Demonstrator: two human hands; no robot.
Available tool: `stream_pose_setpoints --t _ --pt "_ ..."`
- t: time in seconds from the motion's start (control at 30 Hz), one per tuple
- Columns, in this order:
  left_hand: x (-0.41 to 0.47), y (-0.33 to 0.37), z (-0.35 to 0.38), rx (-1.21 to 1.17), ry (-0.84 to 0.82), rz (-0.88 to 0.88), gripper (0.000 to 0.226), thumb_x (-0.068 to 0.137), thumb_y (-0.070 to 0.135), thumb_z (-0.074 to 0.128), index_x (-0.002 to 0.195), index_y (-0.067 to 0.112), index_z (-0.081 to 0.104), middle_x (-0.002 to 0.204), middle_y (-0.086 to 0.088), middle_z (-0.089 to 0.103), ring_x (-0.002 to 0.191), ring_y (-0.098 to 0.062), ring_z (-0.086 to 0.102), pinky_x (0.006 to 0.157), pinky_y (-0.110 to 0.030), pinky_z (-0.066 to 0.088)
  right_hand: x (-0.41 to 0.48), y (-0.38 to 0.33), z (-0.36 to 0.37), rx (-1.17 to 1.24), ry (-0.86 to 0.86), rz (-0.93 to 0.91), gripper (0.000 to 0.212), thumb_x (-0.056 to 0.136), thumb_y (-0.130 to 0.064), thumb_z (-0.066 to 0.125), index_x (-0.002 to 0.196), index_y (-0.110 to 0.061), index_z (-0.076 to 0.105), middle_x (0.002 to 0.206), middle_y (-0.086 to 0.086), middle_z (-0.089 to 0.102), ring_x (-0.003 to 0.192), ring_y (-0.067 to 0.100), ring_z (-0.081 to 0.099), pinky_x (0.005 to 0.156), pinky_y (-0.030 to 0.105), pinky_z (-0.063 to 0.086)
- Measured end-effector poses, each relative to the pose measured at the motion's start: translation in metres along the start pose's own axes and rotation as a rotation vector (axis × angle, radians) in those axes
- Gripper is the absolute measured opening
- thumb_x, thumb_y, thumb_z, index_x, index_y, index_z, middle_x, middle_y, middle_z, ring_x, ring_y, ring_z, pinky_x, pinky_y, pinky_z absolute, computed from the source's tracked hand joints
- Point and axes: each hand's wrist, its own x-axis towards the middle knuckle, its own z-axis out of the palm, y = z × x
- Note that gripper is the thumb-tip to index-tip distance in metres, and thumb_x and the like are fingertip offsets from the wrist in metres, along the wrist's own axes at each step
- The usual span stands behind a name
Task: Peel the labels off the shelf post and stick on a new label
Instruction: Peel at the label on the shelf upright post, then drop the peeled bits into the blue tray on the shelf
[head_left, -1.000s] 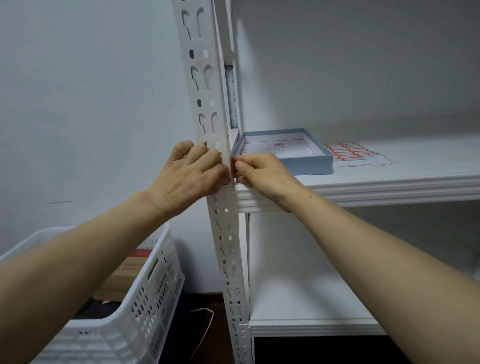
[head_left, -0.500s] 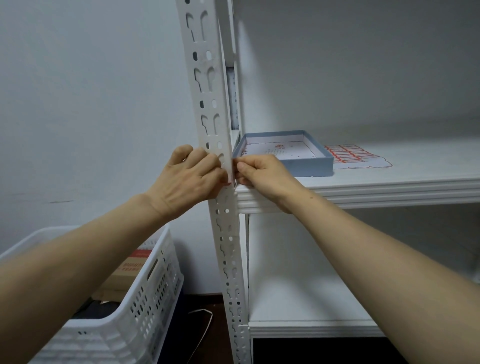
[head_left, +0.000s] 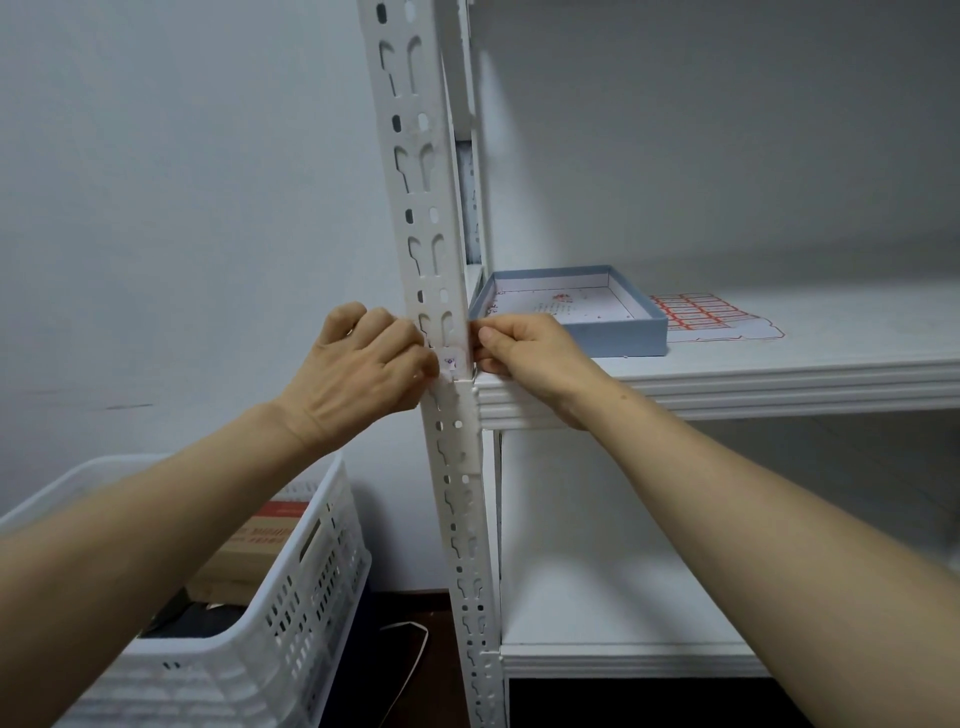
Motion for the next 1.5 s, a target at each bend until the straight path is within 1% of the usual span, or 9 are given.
stream_pose_setpoints --t 0.17,0.3,0.43,0.6,0.8,1.0,1.33,1.43,1.5 --pt "-0.002 -0.007 -0.016 -0.094 -0.015 -0.140 0.017 0.089 0.021 0.051 0.076 0.015 0.061 0.070 -0.004 0.061 0.071 -0.023 0.047 0.073 -0.033 0.028 -0.003 -0.002 0.000 0.022 0.006 0.013 0.026 0.096 -0.005 0.041 0.102 -0.001 0.066 0.115 0.026 0.063 0.091 0.019 0.058 0.100 0.040 0.047" --pt "0.007 -0.003 -0.028 -0.244 -0.061 -0.226 0.023 0.087 0.030 0.054 0.081 0.013 0.068 0.075 -0.005 0.063 0.077 -0.020 0.042 0.072 -0.033 0.027 -0.011 -0.005 0.000 0.070 0.034 0.001 0.035 0.096 -0.002 0.041 0.079 -0.022 0.064 0.108 0.019 0.067 0.091 0.018 0.059 0.099 0.040 0.048" --pt "0.009 0.011 -0.031 -0.261 -0.201 -0.257 0.034 0.079 0.046 0.053 0.082 0.016 0.068 0.076 -0.003 0.062 0.075 -0.024 0.052 0.071 -0.032 0.028 -0.013 -0.004 -0.002 -0.003 0.062 0.008 0.021 0.094 -0.003 0.044 0.103 0.000 0.063 0.111 0.020 0.066 0.099 0.025 0.062 0.101 0.044 0.046" --pt "0.010 0.034 -0.032 -0.240 -0.392 -0.518 0.052 0.069 0.066 0.046 0.074 0.016 0.063 0.071 -0.002 0.056 0.066 -0.026 0.052 0.065 -0.033 0.026 -0.012 -0.004 -0.001 -0.070 0.052 -0.005 0.028 0.093 -0.005 0.048 0.117 -0.006 0.061 0.107 0.003 0.065 0.106 0.020 0.061 0.103 0.043 0.044" --pt "0.018 0.053 -0.028 -0.270 -0.510 -0.753 0.052 0.070 0.065 0.042 0.067 0.018 0.063 0.069 -0.003 0.057 0.069 -0.028 0.054 0.063 -0.034 0.036 -0.010 -0.002 -0.001 -0.083 0.062 -0.012 0.031 0.092 -0.008 0.050 0.123 -0.007 0.058 0.121 0.009 0.063 0.112 0.020 0.060 0.104 0.040 0.044" --pt "0.015 0.058 -0.026 -0.351 -0.437 -0.797 0.031 0.077 0.042 0.046 0.067 0.016 0.061 0.069 -0.005 0.057 0.067 -0.030 0.053 0.062 -0.036 0.038 -0.007 0.002 -0.001 -0.061 0.068 -0.002 0.033 0.092 -0.010 0.053 0.124 -0.008 0.057 0.123 0.008 0.063 0.113 0.019 0.059 0.105 0.040 0.043" --pt "-0.001 0.046 -0.037 -0.423 -0.219 -0.854 0.028 0.081 0.036 0.052 0.070 0.013 0.061 0.071 -0.002 0.054 0.067 -0.024 0.049 0.063 -0.029 0.025 -0.008 0.002 -0.002 -0.053 0.066 -0.009 0.032 0.092 -0.009 0.052 0.122 -0.008 0.059 0.118 0.005 0.065 0.109 0.018 0.060 0.103 0.039 0.045" --pt "0.004 0.040 -0.046 -0.527 -0.144 -0.930 0.030 0.083 0.038 0.053 0.072 0.012 0.064 0.072 0.001 0.053 0.068 -0.017 0.046 0.065 -0.027 0.029 -0.009 0.001 -0.002 0.000 0.073 -0.002 0.027 0.091 -0.005 0.052 0.116 -0.007 0.062 0.109 0.010 0.067 0.098 0.016 0.062 0.099 0.036 0.048" --pt "0.014 0.040 -0.053 -0.715 -0.152 -1.059 0.025 0.084 0.038 0.060 0.077 0.015 0.066 0.075 0.002 0.055 0.068 -0.012 0.045 0.066 -0.026 0.034 -0.013 0.000 -0.004 0.074 0.086 -0.009 0.026 0.092 -0.003 0.050 0.115 -0.004 0.062 0.102 0.011 0.068 0.087 0.013 0.063 0.088 0.027 0.052"
